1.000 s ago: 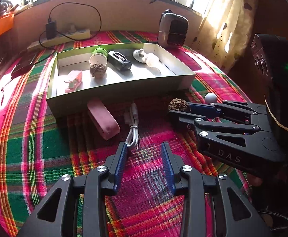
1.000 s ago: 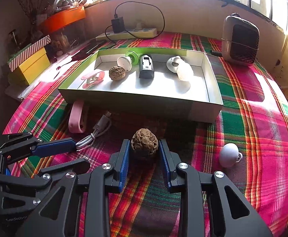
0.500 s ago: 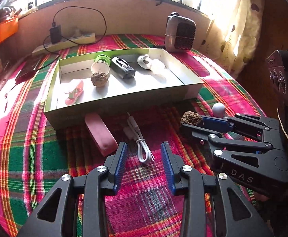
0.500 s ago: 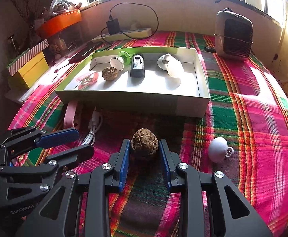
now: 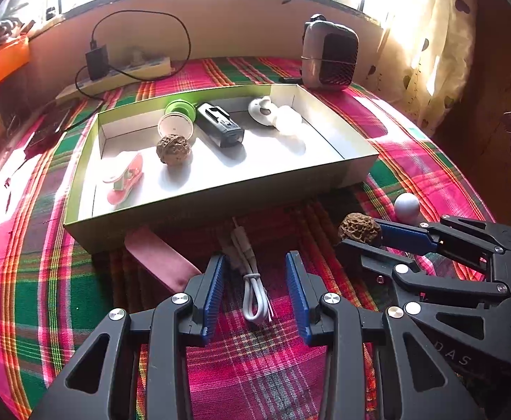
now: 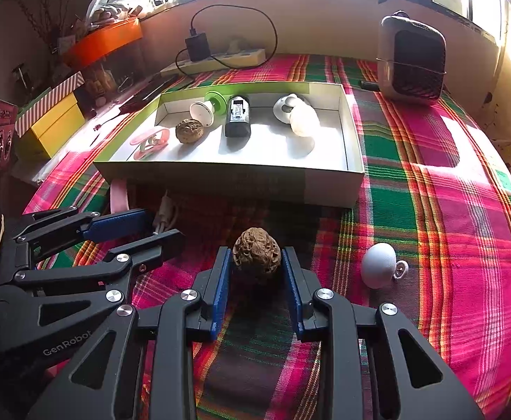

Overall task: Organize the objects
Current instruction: 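Hold the walnut in the right gripper while the left closes on the white USB cable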

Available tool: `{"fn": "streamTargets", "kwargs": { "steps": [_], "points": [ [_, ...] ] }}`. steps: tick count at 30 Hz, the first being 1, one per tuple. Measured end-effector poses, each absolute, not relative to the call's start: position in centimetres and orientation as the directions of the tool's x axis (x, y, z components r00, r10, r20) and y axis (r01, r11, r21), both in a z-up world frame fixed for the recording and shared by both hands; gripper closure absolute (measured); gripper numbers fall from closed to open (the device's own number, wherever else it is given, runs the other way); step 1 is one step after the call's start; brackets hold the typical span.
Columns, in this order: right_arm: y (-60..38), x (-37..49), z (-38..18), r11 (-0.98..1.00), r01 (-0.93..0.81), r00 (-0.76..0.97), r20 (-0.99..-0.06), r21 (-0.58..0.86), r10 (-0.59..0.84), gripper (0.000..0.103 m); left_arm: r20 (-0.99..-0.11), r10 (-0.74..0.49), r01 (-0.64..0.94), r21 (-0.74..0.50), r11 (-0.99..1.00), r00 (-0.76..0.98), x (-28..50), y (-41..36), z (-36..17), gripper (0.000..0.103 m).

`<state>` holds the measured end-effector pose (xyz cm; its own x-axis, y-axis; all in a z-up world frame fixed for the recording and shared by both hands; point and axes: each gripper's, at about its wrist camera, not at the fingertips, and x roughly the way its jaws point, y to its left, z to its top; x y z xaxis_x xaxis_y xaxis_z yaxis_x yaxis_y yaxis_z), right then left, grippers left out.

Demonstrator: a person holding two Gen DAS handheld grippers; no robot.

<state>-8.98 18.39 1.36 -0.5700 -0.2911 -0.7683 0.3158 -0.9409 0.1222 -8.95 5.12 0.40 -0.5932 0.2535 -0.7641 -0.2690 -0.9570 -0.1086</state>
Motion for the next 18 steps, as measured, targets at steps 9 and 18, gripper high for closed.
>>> {"fn": "streamTargets", "kwargs": {
  "steps": [9, 18],
  "points": [
    [18.36, -8.93, 1.35, -0.942, 0.314, -0.571, -0.77, 0.118, -0.287, 0.073, -0.764, 0.229, -0.257, -0.086, -0.963, -0.603, -9.3, 5.26, 0.37, 0.07],
    [18.36, -9.01, 1.3, -0.943, 0.314, -0.572, -0.77, 0.112, -0.282, 0.073, -0.763, 0.228, -0.251, -0.089, -0.964, -0.605, -9.22, 5.29, 0.39, 0.073]
  ]
}}
